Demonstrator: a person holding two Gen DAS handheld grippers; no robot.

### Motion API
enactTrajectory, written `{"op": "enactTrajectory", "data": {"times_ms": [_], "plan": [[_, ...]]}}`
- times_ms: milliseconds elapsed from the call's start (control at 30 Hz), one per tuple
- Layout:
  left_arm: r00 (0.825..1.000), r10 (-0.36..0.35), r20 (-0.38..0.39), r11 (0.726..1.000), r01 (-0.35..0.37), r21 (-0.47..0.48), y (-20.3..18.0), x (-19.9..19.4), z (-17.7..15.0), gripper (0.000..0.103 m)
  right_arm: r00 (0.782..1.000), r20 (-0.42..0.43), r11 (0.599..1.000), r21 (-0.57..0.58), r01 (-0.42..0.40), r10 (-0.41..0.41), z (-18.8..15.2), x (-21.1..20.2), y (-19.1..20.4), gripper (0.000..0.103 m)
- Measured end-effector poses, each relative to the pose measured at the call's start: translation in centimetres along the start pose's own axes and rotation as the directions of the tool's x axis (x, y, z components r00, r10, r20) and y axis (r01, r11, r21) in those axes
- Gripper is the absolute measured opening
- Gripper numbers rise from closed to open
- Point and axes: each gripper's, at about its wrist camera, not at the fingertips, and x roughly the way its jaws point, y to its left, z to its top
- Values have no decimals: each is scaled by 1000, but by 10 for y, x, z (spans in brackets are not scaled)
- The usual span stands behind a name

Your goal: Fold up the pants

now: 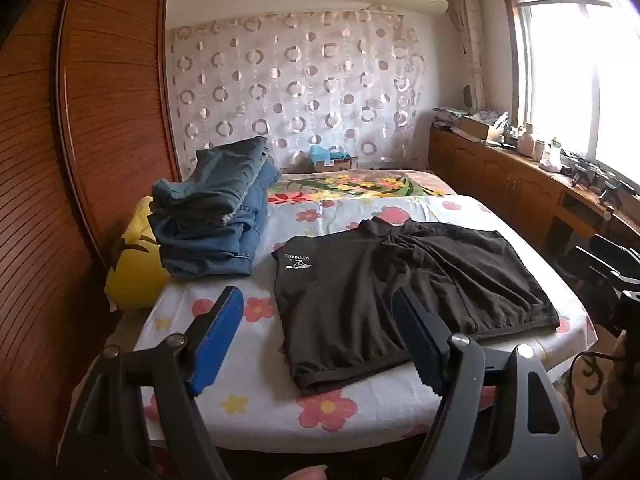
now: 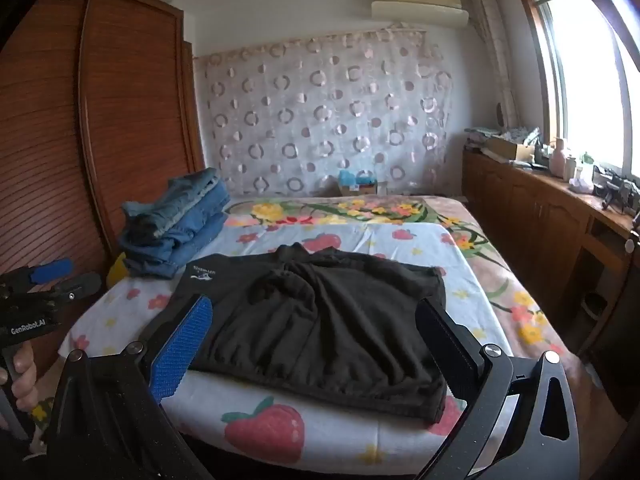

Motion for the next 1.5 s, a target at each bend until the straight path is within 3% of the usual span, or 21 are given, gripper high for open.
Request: {"op": "enactTrajectory", "data": {"times_ms": [1500], "plan": [[1000, -13, 16, 1000, 13, -8, -1, -2, 1, 77, 1000, -7, 1000, -11, -2, 2, 3, -2, 8, 103]]}}
